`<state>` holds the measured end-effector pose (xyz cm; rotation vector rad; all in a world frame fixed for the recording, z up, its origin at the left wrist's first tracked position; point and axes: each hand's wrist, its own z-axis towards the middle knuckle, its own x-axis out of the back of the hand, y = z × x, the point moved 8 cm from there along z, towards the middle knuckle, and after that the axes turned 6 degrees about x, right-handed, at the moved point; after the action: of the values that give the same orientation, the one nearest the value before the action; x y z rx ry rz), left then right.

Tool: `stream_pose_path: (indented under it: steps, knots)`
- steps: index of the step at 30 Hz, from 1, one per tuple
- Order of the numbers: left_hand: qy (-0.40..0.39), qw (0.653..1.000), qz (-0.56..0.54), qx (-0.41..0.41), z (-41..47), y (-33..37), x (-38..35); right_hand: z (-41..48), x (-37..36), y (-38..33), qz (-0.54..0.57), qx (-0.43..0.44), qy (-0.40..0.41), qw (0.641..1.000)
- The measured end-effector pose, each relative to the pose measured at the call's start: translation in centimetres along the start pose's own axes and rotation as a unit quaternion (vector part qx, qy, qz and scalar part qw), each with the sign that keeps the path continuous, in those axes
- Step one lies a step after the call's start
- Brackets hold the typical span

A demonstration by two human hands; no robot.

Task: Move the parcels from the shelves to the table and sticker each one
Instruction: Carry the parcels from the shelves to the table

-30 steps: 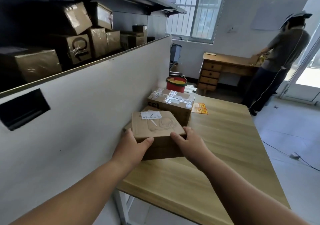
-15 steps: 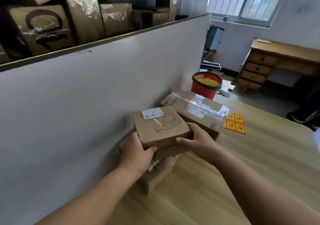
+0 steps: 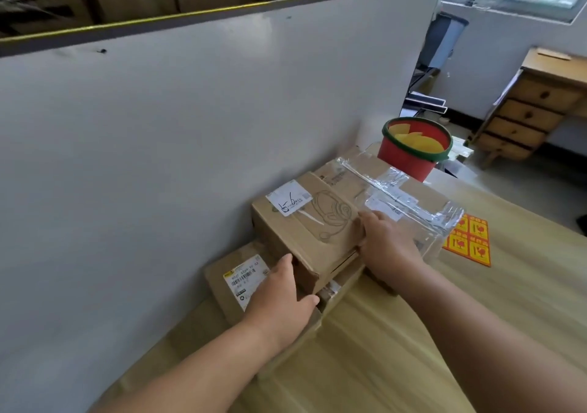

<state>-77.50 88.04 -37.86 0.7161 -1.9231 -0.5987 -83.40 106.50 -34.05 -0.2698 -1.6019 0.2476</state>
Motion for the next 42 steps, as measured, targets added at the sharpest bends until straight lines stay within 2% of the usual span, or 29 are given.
stream_pose_path:
  steps: [4, 7, 14, 18, 27, 35, 42]
  knots:
    - [0.02, 0.999, 0.037, -0.024, -0.2, -0.1, 1.4, -0.5, 0.1, -1.3, -0.004, 0.006, 0.011, 1.0]
    - [0.081, 0.994, 0.07, -0.032, -0.8, -0.7, 4.4, -1.3, 0.3, -3.6, 0.009, 0.015, 0.023, 1.0]
    - [0.209, 0.958, 0.184, -0.072, -7.9, -2.4, 12.4, -5.9, 1.0, -13.0, -0.018, 0.135, 0.013, 0.991]
    - [0.246, 0.947, 0.2, -0.052, -14.6, -5.6, 16.1, -10.6, 1.7, -19.6, -0.04, 0.209, 0.018, 0.977]
    - [0.374, 0.91, 0.181, 0.005, -39.3, -17.3, 23.9, -29.8, 2.8, -39.0, -0.034, 0.368, 0.066, 0.927]
    - [0.502, 0.827, 0.226, 0.119, -65.0, -28.5, 30.5, -49.3, 2.3, -56.6, 0.007, 0.512, 0.081, 0.855]
    - [0.572, 0.756, 0.213, 0.237, -81.8, -35.8, 33.6, -61.2, 1.9, -68.2, 0.047, 0.611, 0.044, 0.789]
